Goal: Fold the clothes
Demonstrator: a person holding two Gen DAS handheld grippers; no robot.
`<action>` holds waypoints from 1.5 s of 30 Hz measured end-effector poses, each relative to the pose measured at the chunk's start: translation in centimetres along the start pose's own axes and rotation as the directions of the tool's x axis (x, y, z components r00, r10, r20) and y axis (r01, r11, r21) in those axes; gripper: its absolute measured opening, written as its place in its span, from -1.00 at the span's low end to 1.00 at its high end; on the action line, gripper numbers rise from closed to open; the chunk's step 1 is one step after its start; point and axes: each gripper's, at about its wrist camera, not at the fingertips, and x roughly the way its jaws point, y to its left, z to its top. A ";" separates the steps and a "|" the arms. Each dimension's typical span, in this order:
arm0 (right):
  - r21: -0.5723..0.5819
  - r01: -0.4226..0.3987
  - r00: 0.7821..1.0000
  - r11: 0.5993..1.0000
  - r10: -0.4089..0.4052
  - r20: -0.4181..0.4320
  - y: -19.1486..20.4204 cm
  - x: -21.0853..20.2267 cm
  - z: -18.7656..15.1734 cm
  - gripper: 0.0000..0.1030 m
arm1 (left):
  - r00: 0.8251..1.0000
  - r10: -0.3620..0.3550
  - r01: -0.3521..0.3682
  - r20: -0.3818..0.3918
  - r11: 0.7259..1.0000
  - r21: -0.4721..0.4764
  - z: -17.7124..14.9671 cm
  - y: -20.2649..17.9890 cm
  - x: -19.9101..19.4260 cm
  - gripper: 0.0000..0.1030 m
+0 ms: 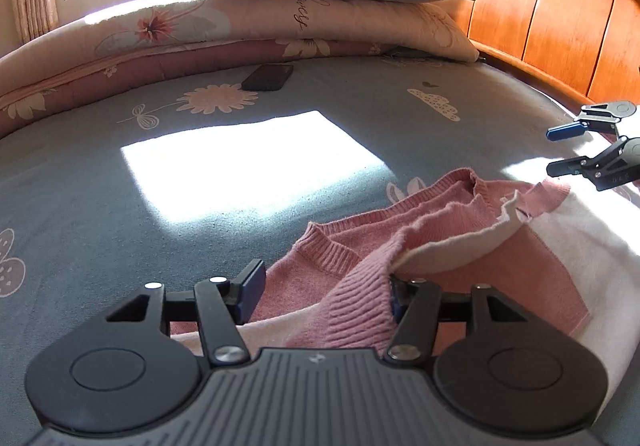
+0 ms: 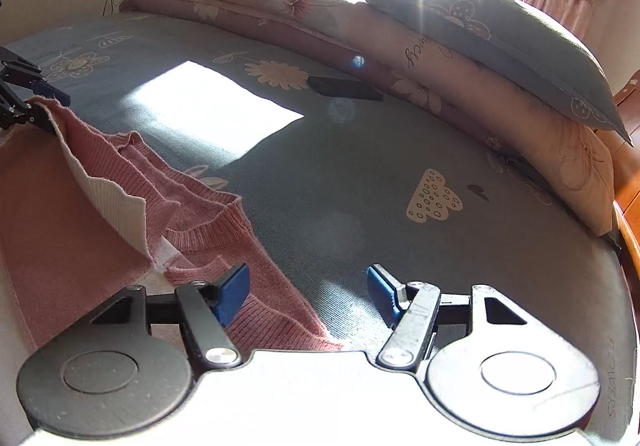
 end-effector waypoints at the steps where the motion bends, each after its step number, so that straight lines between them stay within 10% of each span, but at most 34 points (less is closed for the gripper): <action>1: 0.035 0.002 1.000 0.999 -0.002 0.012 -0.5 -0.2 0.0 0.35 | 1.000 -0.012 0.012 0.002 1.000 -0.023 0.1 0.3 -0.1 0.27; 13: 0.071 0.031 0.998 0.997 -0.034 0.047 0.5 -3.1 -2.8 0.35 | 0.997 -0.061 0.072 0.045 0.956 -0.284 1.1 4.1 -2.0 0.69; 23: 0.162 -0.021 0.997 0.987 0.009 0.071 3.4 -6.8 -3.9 0.35 | 0.998 0.063 -0.065 -0.024 0.993 -0.098 -4.8 -0.2 -6.2 0.70; 29: 0.242 -0.126 0.992 0.962 0.118 0.045 6.7 -7.5 -3.5 0.65 | 0.996 0.084 -0.088 -0.030 0.982 -0.169 -7.7 -1.5 -8.7 0.75; 38: 0.259 -0.279 0.957 0.925 0.290 -0.006 14.7 -6.1 2.0 0.75 | 0.997 0.018 -0.043 -0.069 0.925 -0.377 -11.1 0.8 -9.1 0.84; 45: 0.229 -0.353 0.927 0.907 0.372 -0.043 21.5 -2.3 5.7 0.76 | 0.976 -0.188 0.219 0.113 0.816 -0.536 -14.3 5.9 -10.4 0.84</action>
